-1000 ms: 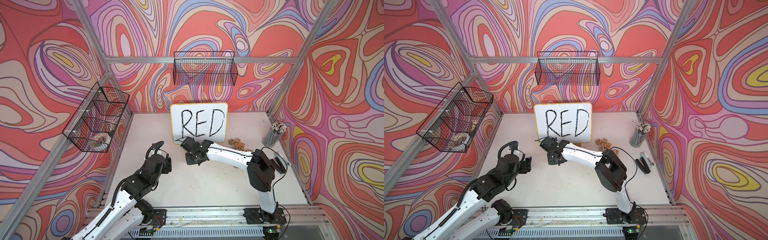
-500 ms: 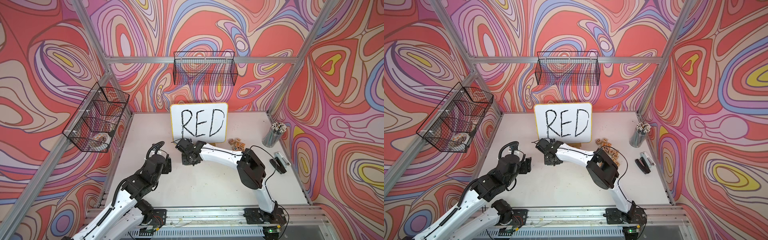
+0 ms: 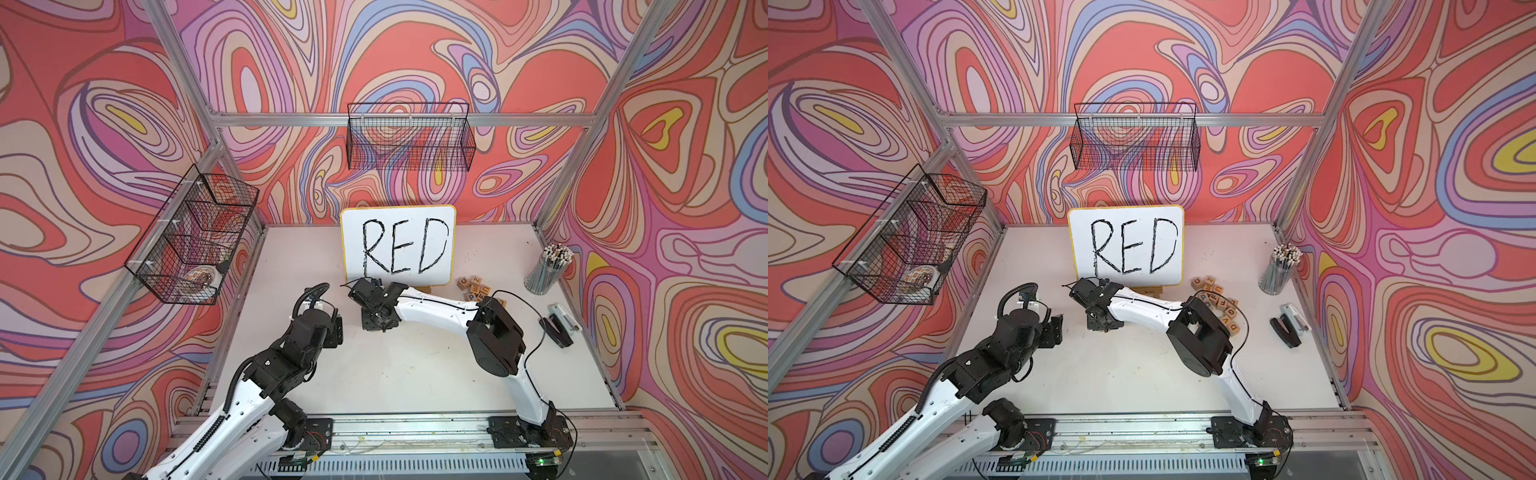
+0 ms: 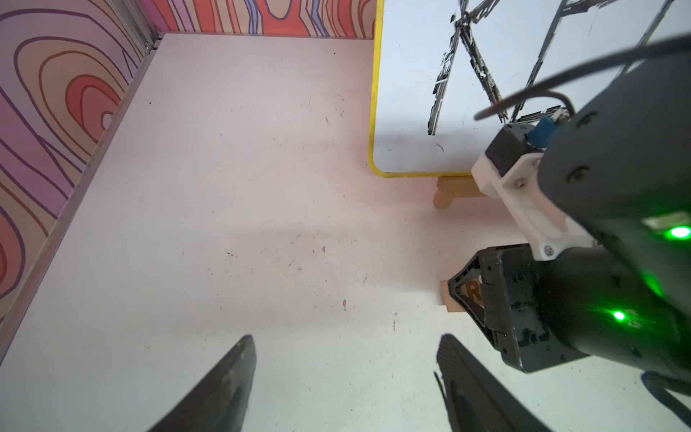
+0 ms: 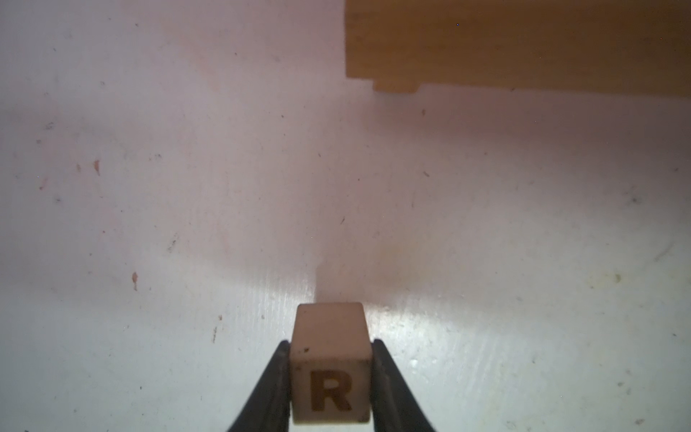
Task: Assemble the uppercase word "red" with letter blocks
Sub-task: Place the letter block at the center of the board.
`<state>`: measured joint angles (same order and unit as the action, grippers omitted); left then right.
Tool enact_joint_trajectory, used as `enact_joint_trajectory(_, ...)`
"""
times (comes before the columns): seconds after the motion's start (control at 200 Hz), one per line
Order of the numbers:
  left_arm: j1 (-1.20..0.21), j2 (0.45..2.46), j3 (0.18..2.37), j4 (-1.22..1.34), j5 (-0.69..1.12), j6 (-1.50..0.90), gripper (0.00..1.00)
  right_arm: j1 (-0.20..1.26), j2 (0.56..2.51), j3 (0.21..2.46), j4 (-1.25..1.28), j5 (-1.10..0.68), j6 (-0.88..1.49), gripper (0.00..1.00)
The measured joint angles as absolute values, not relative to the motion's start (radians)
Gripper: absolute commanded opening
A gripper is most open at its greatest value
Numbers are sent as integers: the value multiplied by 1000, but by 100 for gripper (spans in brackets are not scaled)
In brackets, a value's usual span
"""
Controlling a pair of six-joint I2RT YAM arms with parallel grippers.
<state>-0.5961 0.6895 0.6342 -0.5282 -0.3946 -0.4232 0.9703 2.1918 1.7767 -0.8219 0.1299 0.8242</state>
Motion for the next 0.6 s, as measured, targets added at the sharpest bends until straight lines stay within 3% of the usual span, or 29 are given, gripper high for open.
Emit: enact_joint_trajectory(0.601, -596, 688, 632, -528, -394, -424, 79, 970, 2211, 1782, -815, 110, 849, 29)
